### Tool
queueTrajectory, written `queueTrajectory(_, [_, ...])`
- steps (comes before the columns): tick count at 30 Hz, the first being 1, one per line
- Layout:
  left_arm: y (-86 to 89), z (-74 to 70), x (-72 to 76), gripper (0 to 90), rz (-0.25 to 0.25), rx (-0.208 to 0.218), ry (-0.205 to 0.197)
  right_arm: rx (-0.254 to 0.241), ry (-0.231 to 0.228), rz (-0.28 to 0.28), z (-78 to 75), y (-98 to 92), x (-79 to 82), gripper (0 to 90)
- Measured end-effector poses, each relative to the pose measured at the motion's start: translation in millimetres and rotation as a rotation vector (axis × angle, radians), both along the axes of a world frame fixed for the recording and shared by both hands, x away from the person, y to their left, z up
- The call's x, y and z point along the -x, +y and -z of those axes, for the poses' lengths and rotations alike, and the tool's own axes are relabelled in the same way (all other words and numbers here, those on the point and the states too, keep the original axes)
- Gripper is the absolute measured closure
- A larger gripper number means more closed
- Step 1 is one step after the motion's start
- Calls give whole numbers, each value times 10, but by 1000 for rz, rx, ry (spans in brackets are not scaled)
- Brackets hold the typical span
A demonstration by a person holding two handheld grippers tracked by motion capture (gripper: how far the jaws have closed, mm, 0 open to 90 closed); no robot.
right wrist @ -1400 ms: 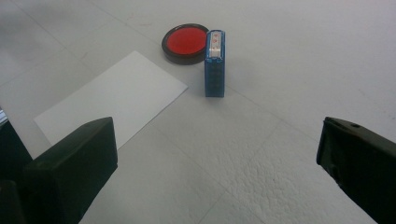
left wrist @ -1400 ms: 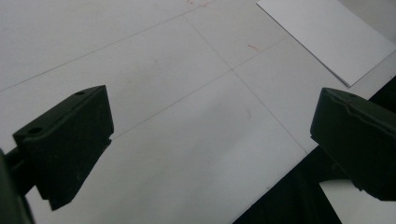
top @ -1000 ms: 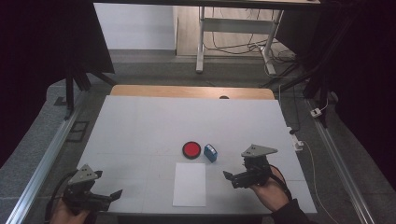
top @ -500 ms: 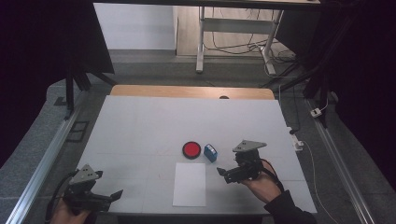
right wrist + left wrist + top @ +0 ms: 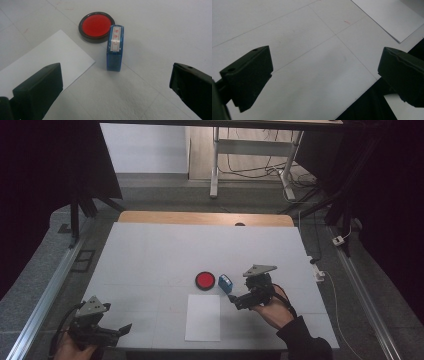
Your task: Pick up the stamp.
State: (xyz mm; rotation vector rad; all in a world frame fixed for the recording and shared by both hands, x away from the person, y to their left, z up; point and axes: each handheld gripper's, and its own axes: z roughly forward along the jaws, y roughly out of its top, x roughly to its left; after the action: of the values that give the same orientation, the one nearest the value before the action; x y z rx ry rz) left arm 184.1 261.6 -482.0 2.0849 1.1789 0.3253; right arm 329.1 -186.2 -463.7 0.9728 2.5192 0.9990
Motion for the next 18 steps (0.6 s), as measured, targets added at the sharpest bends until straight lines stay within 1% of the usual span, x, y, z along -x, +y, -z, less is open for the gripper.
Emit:
queueTrajectory(1, [0,0,0,0,0,0,0,9,13,0,15,24,-30,0])
queueTrajectory(5, [3,0,-1,0,1,2,1,26,23,0,50,73,-84,0])
queueTrajectory(8, [7,-1,-1,0,1,4,1,46,8,-2,68,111,-123,0])
queueTrajectory(11, [8,-1,-1,0,2,5,2,58,6,-3,80,140,-149,0])
queueTrajectory(13, [9,0,-2,0,2,6,2,60,10,-10,105,185,-191,0])
queueTrajectory(18, [14,0,-2,0,3,12,3,76,18,-6,150,248,-258,0])
